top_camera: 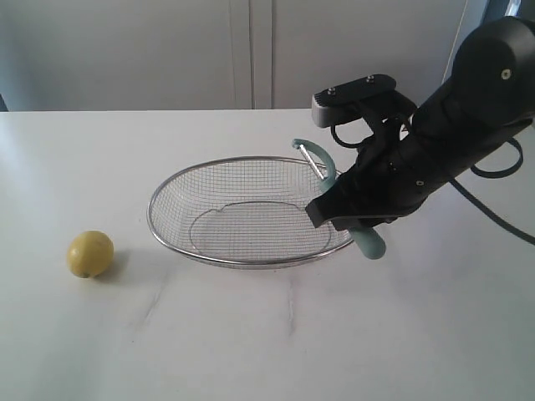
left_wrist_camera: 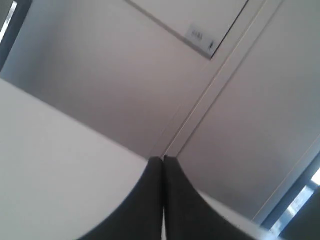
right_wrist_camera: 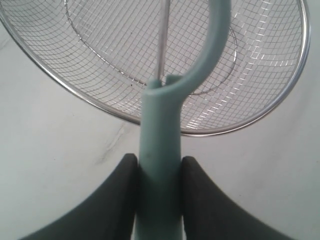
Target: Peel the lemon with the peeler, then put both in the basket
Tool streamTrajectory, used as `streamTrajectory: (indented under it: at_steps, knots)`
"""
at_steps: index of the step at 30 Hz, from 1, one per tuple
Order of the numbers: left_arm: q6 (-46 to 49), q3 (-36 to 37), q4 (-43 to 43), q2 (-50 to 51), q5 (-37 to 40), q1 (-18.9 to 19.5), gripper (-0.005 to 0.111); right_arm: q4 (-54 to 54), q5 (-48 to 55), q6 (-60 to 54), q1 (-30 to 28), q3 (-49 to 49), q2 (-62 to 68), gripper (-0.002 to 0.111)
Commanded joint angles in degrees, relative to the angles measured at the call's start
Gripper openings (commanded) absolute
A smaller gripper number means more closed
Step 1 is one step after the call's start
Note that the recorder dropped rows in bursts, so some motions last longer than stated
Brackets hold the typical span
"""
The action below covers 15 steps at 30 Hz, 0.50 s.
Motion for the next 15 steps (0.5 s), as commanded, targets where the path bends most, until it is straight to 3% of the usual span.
streamTrajectory:
  at_steps: [1,15]
  knots:
    - [-11.8,-3.5,10.4,-0.2,-5.8,-0.3,0.0,0.2,-0.7,0.2,-0.5,-0.4,-0.2,0.0]
    - [-12.4,-30.4,40.9,21.9,25.5,-0.3,0.0,0.2,-1.0,0.2,-0.5,-0.4,-0.2,0.0]
